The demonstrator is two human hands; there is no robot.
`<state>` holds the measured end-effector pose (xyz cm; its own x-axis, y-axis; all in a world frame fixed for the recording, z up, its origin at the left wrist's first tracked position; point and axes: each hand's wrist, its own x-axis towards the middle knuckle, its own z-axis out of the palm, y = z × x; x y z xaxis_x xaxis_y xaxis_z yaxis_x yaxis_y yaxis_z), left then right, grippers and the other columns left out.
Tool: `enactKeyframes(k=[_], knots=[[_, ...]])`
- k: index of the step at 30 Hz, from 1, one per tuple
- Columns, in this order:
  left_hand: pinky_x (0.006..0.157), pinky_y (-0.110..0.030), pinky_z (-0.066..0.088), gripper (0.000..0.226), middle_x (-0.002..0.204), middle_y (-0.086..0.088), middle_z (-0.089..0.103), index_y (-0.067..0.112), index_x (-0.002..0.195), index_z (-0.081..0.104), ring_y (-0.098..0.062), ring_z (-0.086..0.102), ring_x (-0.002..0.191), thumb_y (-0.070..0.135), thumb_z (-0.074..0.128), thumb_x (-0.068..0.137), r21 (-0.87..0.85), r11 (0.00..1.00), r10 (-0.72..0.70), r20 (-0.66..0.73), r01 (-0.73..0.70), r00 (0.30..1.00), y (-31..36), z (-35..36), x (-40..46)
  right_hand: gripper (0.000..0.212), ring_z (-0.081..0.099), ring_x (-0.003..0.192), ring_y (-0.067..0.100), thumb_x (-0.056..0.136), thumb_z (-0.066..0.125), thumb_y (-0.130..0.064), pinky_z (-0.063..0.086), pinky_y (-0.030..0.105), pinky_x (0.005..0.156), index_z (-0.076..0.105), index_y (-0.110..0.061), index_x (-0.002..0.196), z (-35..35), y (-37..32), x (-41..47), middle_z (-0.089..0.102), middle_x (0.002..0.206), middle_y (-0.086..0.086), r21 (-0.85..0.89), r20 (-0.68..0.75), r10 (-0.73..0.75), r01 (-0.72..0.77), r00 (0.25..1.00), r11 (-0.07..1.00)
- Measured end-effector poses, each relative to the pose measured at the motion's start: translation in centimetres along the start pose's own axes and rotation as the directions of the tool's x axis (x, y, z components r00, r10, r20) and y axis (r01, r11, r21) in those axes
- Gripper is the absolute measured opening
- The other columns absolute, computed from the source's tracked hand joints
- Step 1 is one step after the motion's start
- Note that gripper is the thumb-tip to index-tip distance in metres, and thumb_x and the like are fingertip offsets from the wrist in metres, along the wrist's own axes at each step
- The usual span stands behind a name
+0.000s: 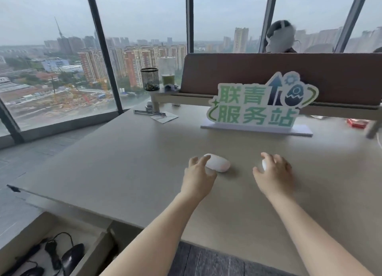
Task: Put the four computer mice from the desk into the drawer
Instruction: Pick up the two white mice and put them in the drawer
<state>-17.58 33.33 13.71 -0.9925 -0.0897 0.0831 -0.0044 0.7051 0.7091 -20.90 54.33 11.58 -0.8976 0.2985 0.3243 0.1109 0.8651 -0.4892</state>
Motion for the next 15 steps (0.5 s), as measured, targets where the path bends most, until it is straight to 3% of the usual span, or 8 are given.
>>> enactKeyframes(k=[4,9,15], knots=[[0.104,-0.04,0.036,0.058,0.159,-0.002,0.019,0.042,0.142,0.036,-0.039,0.038,0.129,0.045,0.05,0.086,0.184,0.982,-0.033,0.025,0.028,0.999,2.0,3.4,2.8,0.072,0.034,0.134,0.04,0.086,0.062,-0.048,0.032,0.043,0.111,0.034,-0.025,0.148,0.6,2.2,1.5,0.035,0.149,0.022,-0.081,0.176,0.107,-0.094,0.979,0.992],[0.109,-0.045,0.026,0.056,0.16,-0.005,0.017,0.044,0.133,0.043,-0.042,0.03,0.134,0.057,0.047,0.079,0.352,0.935,-0.045,0.013,0.037,0.999,2.7,5.8,4.7,0.055,0.046,0.12,0.04,0.092,0.053,-0.033,0.041,0.043,0.098,0.038,-0.026,0.145,1.6,3.3,1.8,0.049,0.135,0.019,-0.087,0.128,0.032,-0.021,0.991,0.996],[0.092,-0.039,0.036,0.03,0.143,-0.004,0.039,0.025,0.107,0.059,-0.037,0.043,0.113,0.02,0.05,0.079,0.305,0.952,0.006,-0.107,0.027,0.994,1.5,5.2,3.7,0.066,0.05,0.108,0.043,0.078,0.065,-0.021,0.043,0.043,0.093,0.045,-0.02,0.141,0.7,2.3,0.6,0.057,0.123,0.024,0.019,0.099,0.026,-0.028,0.995,0.999]])
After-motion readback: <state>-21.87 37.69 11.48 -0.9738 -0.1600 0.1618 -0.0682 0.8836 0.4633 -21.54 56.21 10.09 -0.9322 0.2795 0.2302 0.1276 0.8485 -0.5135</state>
